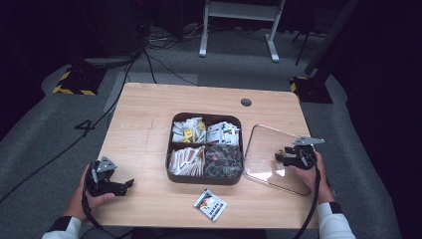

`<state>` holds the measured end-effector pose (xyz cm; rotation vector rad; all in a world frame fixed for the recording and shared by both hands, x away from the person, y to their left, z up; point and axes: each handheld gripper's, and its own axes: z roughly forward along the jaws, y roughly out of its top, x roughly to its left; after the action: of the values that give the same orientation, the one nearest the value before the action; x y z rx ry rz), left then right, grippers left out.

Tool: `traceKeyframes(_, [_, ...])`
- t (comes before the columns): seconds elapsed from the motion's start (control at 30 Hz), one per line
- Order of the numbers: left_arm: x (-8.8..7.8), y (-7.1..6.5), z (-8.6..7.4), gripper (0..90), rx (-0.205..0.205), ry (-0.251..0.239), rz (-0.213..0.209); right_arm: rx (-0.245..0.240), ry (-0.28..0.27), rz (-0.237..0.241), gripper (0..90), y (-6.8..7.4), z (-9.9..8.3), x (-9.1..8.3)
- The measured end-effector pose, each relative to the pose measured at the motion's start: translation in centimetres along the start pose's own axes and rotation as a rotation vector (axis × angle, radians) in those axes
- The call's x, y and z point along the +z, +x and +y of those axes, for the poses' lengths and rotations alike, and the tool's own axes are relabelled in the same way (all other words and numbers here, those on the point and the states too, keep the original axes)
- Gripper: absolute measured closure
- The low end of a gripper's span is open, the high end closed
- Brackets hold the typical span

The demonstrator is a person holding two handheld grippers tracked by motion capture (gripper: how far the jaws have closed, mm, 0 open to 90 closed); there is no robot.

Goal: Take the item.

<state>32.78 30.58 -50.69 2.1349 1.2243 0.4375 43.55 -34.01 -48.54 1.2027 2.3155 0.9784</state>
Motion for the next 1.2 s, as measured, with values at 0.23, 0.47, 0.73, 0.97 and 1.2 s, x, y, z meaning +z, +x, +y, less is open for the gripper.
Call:
traceKeyframes(0.23, [0.0,0.0,0.0,0.5,0.000,0.000,0.000,0.005,0.001,-0.016,47.0,-0.2,-0.2,0.6])
traceKeyframes(0.47, [0.0,0.0,0.0,0.5,0.002,0.000,-0.001,-0.013,-0.011,-0.012,58.7,0.1,0.0,0.7])
traceKeyframes(0.73, [0.0,0.0,0.0,0.5,0.002,-0.001,-0.004,-0.008,-0.011,-0.028,58.8,-0.3,0.0,0.1])
traceKeyframes(0.97, [0.0,0.0,0.0,0.5,0.003,-0.002,-0.003,0.011,-0.056,-0.022,58.8,-0.4,0.7,-1.0])
traceKeyframes(1.2, [0.0,0.0,0.0,0.4,0.001,0.000,-0.005,-0.008,-0.085,-0.056,58.9,-0.4,1.7,-2.4])
